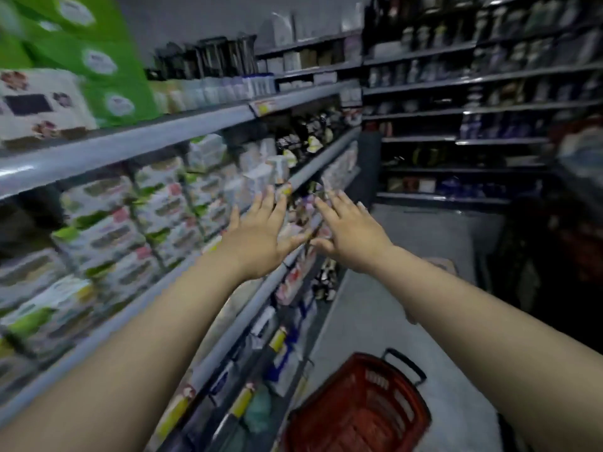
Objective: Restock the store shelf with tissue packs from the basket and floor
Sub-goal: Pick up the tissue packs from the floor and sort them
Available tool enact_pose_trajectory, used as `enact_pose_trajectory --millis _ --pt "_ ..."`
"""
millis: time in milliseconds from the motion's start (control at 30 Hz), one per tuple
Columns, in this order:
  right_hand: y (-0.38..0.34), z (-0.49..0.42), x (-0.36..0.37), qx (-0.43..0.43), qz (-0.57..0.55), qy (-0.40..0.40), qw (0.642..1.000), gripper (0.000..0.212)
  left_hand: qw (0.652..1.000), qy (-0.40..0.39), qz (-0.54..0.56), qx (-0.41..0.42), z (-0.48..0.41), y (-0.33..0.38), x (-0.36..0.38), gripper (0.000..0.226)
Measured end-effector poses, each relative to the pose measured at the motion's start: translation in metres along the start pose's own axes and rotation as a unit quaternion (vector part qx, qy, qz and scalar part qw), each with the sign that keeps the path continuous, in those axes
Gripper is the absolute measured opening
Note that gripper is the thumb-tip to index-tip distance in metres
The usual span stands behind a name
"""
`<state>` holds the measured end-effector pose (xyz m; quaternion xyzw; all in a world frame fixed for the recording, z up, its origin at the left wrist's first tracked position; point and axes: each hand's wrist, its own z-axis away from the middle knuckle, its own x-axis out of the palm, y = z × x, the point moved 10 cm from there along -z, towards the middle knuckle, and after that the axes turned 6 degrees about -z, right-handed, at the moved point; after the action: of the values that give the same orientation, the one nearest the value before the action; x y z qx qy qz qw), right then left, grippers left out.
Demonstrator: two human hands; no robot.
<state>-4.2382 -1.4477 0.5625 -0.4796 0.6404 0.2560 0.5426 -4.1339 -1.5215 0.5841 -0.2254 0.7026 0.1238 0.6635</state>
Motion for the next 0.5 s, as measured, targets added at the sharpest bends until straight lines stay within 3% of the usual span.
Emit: enact_pose_trajectory --millis 233,500 --pt "0.161 0.147 0.046 0.188 0.006 -0.046 0.981 0.080 0.984 -0.076 0.012 0.161 -0.020 0.183 0.097 0.081" --pt "0.254 0.328 0.104 0.421 -0.020 -0.080 0.903 0.081 0.924 -0.171 -0.006 0.342 0.008 0.339 0.203 0.081"
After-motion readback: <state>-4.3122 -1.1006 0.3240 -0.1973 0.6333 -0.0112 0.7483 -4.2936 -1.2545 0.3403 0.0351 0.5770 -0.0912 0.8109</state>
